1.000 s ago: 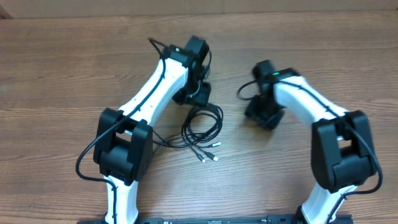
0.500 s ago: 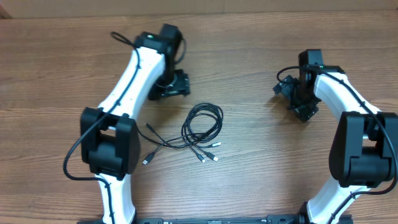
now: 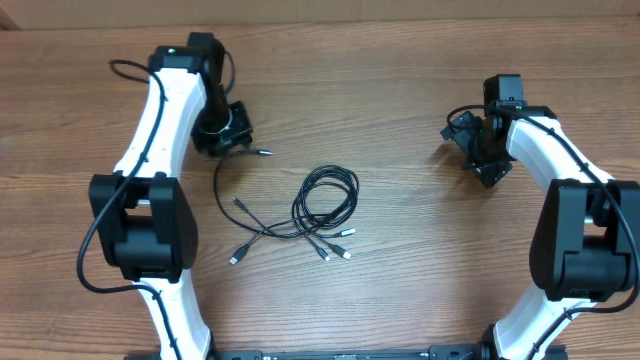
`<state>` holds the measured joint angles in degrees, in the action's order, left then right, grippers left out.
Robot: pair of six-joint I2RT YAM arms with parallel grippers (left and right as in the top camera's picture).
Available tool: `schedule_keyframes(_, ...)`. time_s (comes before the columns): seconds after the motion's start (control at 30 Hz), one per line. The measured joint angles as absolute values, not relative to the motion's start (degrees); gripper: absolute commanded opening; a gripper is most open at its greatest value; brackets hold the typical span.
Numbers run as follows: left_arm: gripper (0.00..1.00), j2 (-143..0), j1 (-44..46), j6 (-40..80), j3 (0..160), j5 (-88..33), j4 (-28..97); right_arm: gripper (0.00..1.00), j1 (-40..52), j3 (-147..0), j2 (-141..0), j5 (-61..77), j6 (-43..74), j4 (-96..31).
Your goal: Untangle cables
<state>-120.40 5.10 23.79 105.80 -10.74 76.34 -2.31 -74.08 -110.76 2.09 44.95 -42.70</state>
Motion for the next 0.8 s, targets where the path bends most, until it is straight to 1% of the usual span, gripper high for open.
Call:
schedule_keyframes(0.1,0.04,-120.4,9.8,20.8,105.8,-14.4,74.7,1.00,-2.3,-74.1,-110.8,2.1,44.9,-42.7)
schedule_keyframes(0.13,0.08,-120.4,11.3,20.6,105.8,-14.7,74.0,1.00,-2.3,-74.1,-110.8,2.1,44.9,-42.7)
schedule_keyframes(0.17,0.18,-120.4,13.2,20.5,105.8,-15.1,73.0,1.00,-2.3,-74.1,-110.8,2.1,44.9,-42.7)
schedule_keyframes(0.23,0.25,-120.4,17.6,21.3,105.8,-15.6,71.9,1.00,-2.3,-74.1,-110.8,2.1,44.9,-42.7)
schedule_keyframes(0.3,0.36,-120.4,21.0,22.5,105.8,-15.1,70.9,1.00,-2.3,-74.1,-110.8,2.1,45.0,-42.7)
schedule_keyframes(0.4,0.45,-120.4,25.7,27.5,105.8,-11.4,69.9,1.00,-2.3,-74.1,-110.8,2.1,44.9,-42.7)
schedule_keyframes(0.43,0.47,-120.4,27.0,29.3,105.8,-9.8,69.7,1.00,-2.3,-74.1,-110.8,2.1,44.9,-42.7)
schedule_keyframes(0.5,0.45,-120.4,29.4,32.8,105.4,-6.6,68.6,1.00,-2.3,-74.1,-110.8,2.0,44.9,-42.7)
schedule_keyframes(0.57,0.45,-120.4,30.8,35.0,104.9,-5.1,67.9,1.00,-2.3,-74.1,-110.8,2.1,45.0,-42.7)
schedule_keyframes(0.6,0.42,-120.4,31.5,36.7,104.7,-4.3,67.6,1.00,-2.3,-74.1,-110.8,2.1,44.9,-42.7)
schedule_keyframes(0.63,0.36,-120.4,32.1,37.8,104.6,-3.8,67.6,1.00,-2.3,-74.1,-110.8,2.1,45.0,-42.7)
schedule_keyframes(0.67,0.33,-120.4,32.8,39.4,104.4,-3.4,67.4,1.00,-2.3,-74.1,-110.8,2.1,44.9,-42.7)
schedule_keyframes(0.77,0.37,-120.4,34.3,45.3,104.1,-2.7,67.2,1.00,-2.3,-74.1,-110.8,2.1,45.0,-42.7)
schedule_keyframes(0.8,0.41,-120.4,34.8,47.9,103.9,-2.7,67.1,1.00,-2.3,-74.1,-110.8,2.1,44.9,-42.7)
